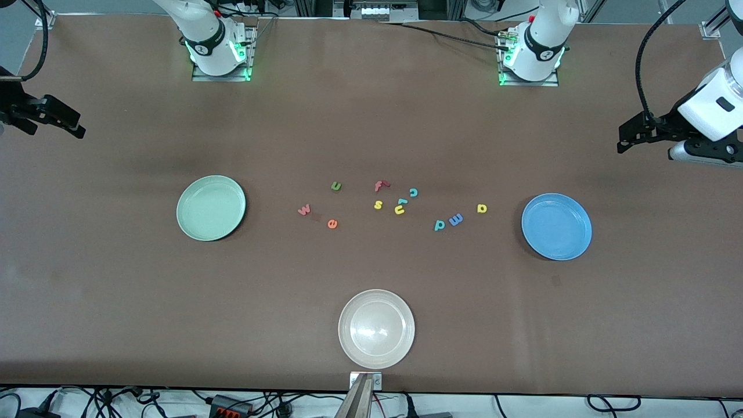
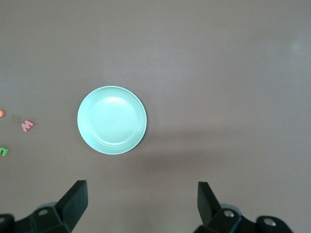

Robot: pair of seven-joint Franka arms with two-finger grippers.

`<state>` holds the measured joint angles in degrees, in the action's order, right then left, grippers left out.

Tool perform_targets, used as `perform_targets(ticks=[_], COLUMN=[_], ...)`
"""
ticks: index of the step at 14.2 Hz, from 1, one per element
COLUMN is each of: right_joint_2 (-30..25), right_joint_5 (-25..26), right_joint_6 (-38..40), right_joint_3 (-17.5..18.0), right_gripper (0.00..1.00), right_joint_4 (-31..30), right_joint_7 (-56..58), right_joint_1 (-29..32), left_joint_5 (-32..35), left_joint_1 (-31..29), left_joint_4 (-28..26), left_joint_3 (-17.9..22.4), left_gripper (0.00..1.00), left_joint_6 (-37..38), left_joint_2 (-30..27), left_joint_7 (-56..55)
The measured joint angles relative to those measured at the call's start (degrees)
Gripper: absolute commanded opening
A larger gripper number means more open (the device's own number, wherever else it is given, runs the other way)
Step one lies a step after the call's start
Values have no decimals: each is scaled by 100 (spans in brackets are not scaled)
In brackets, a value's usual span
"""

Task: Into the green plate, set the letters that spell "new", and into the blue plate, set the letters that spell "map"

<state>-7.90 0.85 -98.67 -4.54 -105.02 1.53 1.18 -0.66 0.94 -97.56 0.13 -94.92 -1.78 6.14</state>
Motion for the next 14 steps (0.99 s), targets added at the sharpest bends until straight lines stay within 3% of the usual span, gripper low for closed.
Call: perform_targets(ticks=[8,14], right_joint_2=[101,964], right_joint_5=[-1,-228], right_joint_6=[0,-178], right_joint_3=[29,97], right_gripper=[100,100], right_joint_4=[-47,-107], right_joint_7=[-1,-13], right_joint_1=[-7,-473], left_joint_5=[0,0], left_joint_1=[0,3], left_joint_4=[0,6], left_joint_3=[0,-6], left_gripper=[100,100], left_joint_6=[0,0], left_joint_2=[0,15], left_joint_7=[0,0])
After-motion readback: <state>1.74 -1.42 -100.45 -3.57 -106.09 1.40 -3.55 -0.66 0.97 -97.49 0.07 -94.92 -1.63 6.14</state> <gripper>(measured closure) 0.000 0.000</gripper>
